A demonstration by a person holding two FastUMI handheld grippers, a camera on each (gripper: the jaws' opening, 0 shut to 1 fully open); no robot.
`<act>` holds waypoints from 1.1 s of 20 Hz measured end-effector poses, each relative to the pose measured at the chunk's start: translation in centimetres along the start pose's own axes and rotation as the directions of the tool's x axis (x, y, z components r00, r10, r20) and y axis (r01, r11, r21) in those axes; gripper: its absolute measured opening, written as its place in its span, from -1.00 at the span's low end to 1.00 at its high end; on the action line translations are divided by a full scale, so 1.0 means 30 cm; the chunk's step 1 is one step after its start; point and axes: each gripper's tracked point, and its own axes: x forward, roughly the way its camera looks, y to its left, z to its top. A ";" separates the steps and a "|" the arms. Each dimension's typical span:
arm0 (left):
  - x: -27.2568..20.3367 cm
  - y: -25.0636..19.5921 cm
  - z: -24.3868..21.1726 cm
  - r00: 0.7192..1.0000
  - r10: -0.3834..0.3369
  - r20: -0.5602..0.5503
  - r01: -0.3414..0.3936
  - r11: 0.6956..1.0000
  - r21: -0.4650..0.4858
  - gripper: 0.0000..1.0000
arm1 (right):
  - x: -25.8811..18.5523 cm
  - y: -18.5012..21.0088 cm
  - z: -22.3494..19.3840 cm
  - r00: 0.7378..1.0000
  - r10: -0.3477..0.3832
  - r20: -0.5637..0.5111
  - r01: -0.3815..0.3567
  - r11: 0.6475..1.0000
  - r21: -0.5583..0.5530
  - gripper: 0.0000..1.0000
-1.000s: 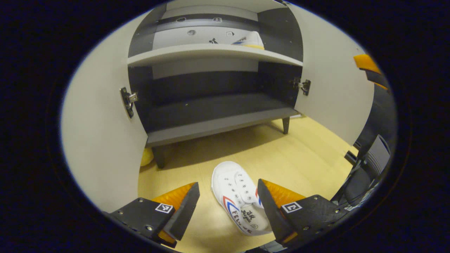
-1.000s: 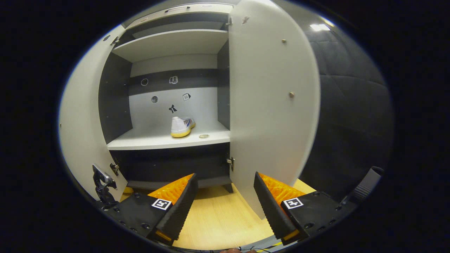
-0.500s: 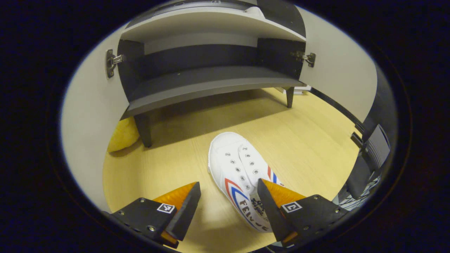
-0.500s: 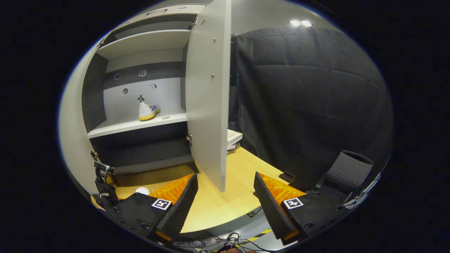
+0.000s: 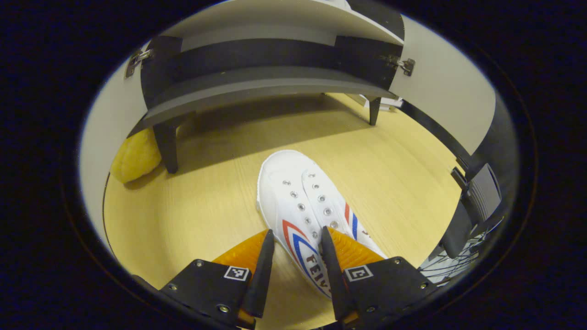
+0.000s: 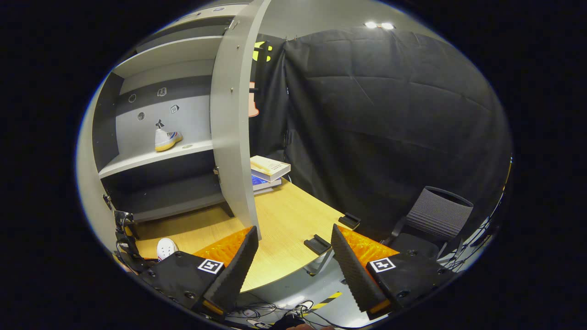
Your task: Grab one shoe with the right hand and put it into the shoe cabinet, grab the other shoe with the left hand and put it into the shoe cabinet; then close the right door with the right hand and the left door with the left hand.
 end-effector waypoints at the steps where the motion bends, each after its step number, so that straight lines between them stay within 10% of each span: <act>1: -0.003 0.002 -0.005 1.000 0.001 -0.015 -0.001 1.000 0.002 0.32 | 0.007 -0.004 -0.002 1.000 0.001 -0.006 -0.001 1.000 0.001 0.99; 8: 0.009 0.026 -0.004 0.996 0.053 -0.076 -0.058 0.997 -0.056 -0.24 | 0.104 -0.053 0.042 1.000 0.020 0.001 -0.020 1.000 0.005 0.99; 11: -0.001 0.017 -0.005 0.992 0.072 -0.100 -0.085 0.987 -0.134 -0.82 | 0.166 -0.079 0.082 0.999 0.046 0.016 -0.047 0.999 0.016 0.99; 22: -0.103 0.054 0.068 0.965 0.247 -0.083 -0.261 0.912 -0.317 -0.87 | 0.498 -0.233 0.261 0.983 0.171 0.070 -0.173 0.985 0.024 0.99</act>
